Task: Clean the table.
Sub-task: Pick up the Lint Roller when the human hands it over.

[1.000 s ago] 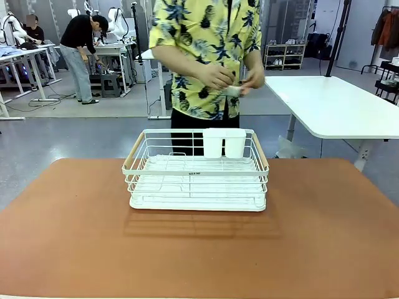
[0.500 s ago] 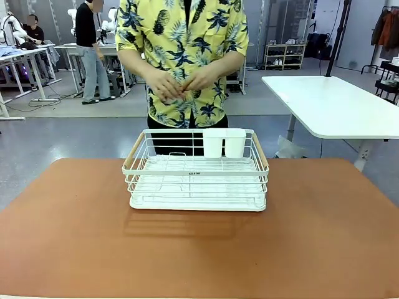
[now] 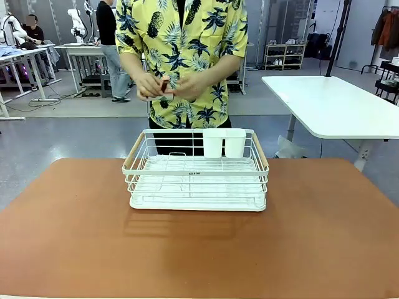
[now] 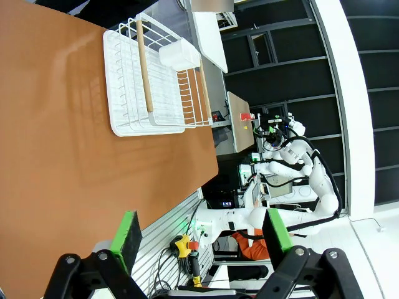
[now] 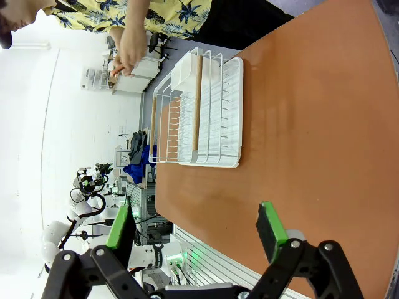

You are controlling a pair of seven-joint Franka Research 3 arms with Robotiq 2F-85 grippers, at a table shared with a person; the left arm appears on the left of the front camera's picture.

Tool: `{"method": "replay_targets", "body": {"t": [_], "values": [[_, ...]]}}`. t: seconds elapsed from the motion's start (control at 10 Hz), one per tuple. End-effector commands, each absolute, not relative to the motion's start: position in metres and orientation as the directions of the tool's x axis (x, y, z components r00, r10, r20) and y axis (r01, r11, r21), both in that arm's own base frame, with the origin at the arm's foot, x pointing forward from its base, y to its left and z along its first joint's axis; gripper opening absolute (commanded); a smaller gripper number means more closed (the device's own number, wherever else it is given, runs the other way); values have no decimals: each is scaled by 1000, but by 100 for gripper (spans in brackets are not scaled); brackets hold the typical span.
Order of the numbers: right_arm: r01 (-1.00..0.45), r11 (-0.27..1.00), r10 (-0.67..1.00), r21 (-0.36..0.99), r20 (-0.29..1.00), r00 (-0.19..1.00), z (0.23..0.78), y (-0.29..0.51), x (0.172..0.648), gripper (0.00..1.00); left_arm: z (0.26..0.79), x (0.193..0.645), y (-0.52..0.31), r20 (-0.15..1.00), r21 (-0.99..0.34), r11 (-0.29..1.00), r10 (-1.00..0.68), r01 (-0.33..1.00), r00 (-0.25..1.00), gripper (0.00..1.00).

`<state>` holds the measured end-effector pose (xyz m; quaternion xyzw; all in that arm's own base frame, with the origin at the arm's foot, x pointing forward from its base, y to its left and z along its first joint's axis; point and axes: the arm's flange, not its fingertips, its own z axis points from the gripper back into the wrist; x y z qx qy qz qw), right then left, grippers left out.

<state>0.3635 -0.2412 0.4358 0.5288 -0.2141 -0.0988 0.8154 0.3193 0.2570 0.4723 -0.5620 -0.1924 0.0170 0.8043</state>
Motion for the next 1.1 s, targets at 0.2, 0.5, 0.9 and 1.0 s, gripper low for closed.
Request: {"method": "replay_targets", "body": {"t": [0.2,0.5,0.9,1.0], "values": [[-77,414,-382,907,250,890,437,-241,362,100,473,318,259,303,-913,353,246,206,921,100],[-77,414,-382,907,250,890,437,-241,362,100,473,318,259,303,-913,353,246,206,921,100],[-77,414,-382,907,250,890,437,-241,362,100,488,323,247,222,-899,428,265,92,938,100],[-77,414,-382,907,250,890,437,-241,362,100,502,324,236,202,-889,453,256,67,945,100]]}}
